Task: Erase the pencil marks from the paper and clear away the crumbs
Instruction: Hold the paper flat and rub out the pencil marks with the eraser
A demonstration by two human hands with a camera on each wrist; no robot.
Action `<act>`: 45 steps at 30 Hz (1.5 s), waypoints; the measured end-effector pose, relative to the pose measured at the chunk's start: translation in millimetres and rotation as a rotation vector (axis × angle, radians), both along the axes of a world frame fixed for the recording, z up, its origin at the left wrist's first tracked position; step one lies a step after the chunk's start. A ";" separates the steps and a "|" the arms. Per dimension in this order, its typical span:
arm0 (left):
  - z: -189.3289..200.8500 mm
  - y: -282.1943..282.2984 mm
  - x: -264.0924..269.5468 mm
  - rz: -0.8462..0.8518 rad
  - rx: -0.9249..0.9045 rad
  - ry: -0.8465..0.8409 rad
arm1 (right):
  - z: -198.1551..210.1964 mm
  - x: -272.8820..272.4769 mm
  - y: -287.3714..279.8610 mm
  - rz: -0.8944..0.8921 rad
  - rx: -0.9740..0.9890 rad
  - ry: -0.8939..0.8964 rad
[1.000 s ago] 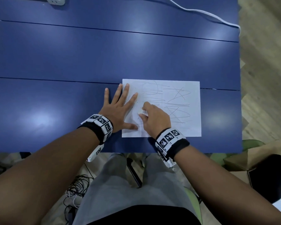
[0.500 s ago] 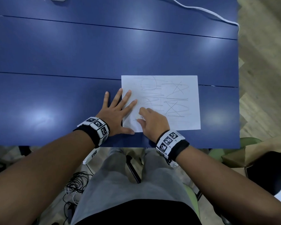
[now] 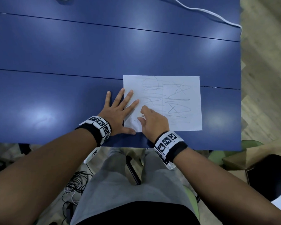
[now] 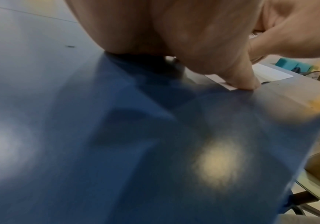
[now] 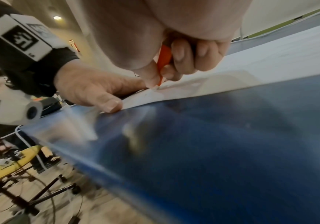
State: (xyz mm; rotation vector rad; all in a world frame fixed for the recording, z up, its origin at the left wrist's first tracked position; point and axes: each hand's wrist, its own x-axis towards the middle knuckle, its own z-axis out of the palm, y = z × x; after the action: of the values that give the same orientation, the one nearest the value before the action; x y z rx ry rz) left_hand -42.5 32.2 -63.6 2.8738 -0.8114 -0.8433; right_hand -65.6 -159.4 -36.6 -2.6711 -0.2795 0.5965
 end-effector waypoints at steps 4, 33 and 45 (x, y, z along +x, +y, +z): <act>-1.2 1.3 -1.4 0.001 -0.005 -0.017 | 2.6 -10.3 8.6 0.085 0.006 0.011; -1.5 0.7 -0.7 0.004 -0.006 0.001 | 3.9 -3.6 -1.0 -0.008 -0.011 0.032; 1.1 0.9 -0.4 0.009 0.001 0.009 | 3.8 -1.9 1.2 -0.090 0.012 0.029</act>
State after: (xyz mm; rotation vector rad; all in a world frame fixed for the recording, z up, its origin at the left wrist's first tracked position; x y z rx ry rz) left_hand -42.9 33.0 -62.4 2.8701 -0.7974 -0.8559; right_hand -67.5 -158.2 -32.8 -2.6455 -0.1532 0.6031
